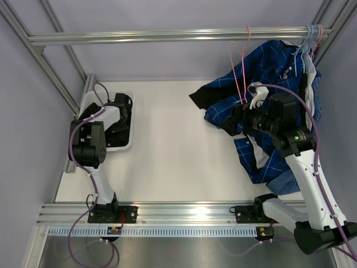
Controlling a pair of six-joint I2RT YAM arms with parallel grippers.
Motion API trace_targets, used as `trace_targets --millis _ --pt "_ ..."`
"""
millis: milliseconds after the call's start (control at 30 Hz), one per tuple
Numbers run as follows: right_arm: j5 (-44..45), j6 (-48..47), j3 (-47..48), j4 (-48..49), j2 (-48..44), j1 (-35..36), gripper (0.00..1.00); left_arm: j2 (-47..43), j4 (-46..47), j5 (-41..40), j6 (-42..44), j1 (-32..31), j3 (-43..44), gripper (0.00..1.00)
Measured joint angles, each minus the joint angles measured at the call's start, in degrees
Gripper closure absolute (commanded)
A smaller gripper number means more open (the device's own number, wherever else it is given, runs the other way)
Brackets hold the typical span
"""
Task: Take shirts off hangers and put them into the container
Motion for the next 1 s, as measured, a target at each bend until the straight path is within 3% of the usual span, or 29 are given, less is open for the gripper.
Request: trace_targets --millis 200,267,367,500,767,1000 --pt "2.1 0.0 4.9 -3.6 0.3 0.0 0.01 -1.4 -1.0 0.2 -0.2 0.6 0.3 0.6" --pt "4.2 0.0 9.0 -4.9 0.4 0.0 0.0 -3.1 -2.1 0.5 -0.1 0.7 0.3 0.43" --pt "9.1 0.4 15.9 -6.3 0.6 0.0 0.01 -7.8 -4.2 1.6 -0.5 0.9 0.0 0.22" --pt "20.3 0.8 26.3 -9.2 3.5 0.0 0.01 -18.1 -6.0 3.3 -0.5 0.9 0.0 0.01" --pt "42.5 1.4 35.7 -12.5 13.8 -2.5 0.0 -38.9 -5.5 8.5 0.8 -2.7 -3.4 0.01" --pt "44.6 2.4 36.3 -12.3 22.8 -13.0 0.01 -50.2 -1.1 13.3 3.3 -8.7 -14.8 0.01"
